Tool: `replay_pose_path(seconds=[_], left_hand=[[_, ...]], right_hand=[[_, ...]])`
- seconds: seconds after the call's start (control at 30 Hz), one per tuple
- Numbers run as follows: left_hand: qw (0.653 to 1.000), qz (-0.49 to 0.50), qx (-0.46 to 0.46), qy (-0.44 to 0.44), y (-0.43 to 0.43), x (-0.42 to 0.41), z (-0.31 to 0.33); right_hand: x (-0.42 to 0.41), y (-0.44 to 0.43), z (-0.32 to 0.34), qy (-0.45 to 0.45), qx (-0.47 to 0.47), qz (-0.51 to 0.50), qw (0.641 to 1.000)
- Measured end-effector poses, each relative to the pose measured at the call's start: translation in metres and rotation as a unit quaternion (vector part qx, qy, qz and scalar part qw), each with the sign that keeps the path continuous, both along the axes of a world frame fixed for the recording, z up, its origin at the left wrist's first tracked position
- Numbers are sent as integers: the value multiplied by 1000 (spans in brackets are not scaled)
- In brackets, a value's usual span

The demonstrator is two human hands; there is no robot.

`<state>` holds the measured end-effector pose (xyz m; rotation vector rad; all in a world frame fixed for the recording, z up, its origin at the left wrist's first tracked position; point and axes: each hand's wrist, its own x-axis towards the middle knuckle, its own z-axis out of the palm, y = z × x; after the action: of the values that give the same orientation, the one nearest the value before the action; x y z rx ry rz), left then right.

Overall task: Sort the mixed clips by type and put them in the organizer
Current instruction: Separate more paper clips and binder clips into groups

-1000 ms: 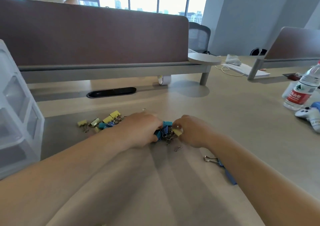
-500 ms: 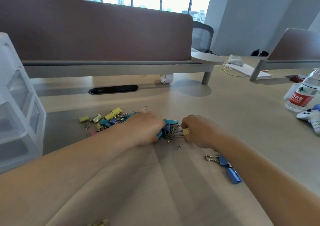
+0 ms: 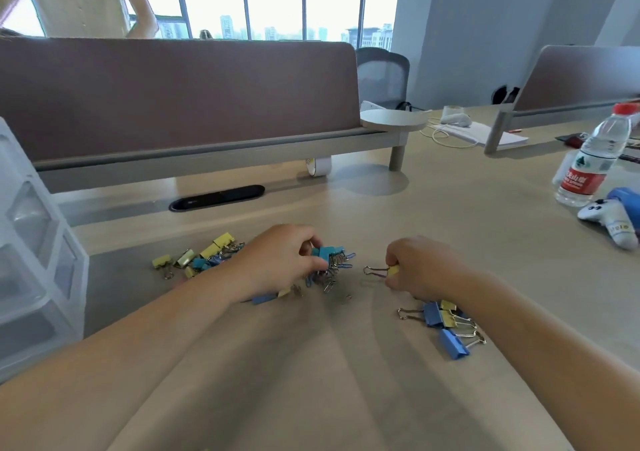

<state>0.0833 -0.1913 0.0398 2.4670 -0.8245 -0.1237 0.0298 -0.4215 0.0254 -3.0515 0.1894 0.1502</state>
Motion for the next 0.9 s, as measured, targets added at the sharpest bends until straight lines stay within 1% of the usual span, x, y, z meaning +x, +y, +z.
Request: replay_pose_path(seconds=[0.13, 0.27, 0.43, 0.53, 0.73, 0.9], left_hand=[[1000, -2, -10, 24, -16, -1, 6], [999, -14, -18, 28, -40, -3, 8], [998, -56, 29, 9, -80, -8, -2], [996, -73, 55, -3, -100, -10, -10], [992, -89, 81, -33, -116, -14, -17], [990, -102, 87, -43, -121, -20, -21]], right_hand=[[-4, -6, 0, 0, -9, -11, 1000], [-9, -16, -3, 11, -29, -18, 999], [-13, -29, -3, 27, -53, -25, 998], [-15, -37, -5, 21, -55, -29, 998], [-18, -47, -2, 17, -28, -32, 999], [-19, -50, 1, -26, -9, -42, 999]])
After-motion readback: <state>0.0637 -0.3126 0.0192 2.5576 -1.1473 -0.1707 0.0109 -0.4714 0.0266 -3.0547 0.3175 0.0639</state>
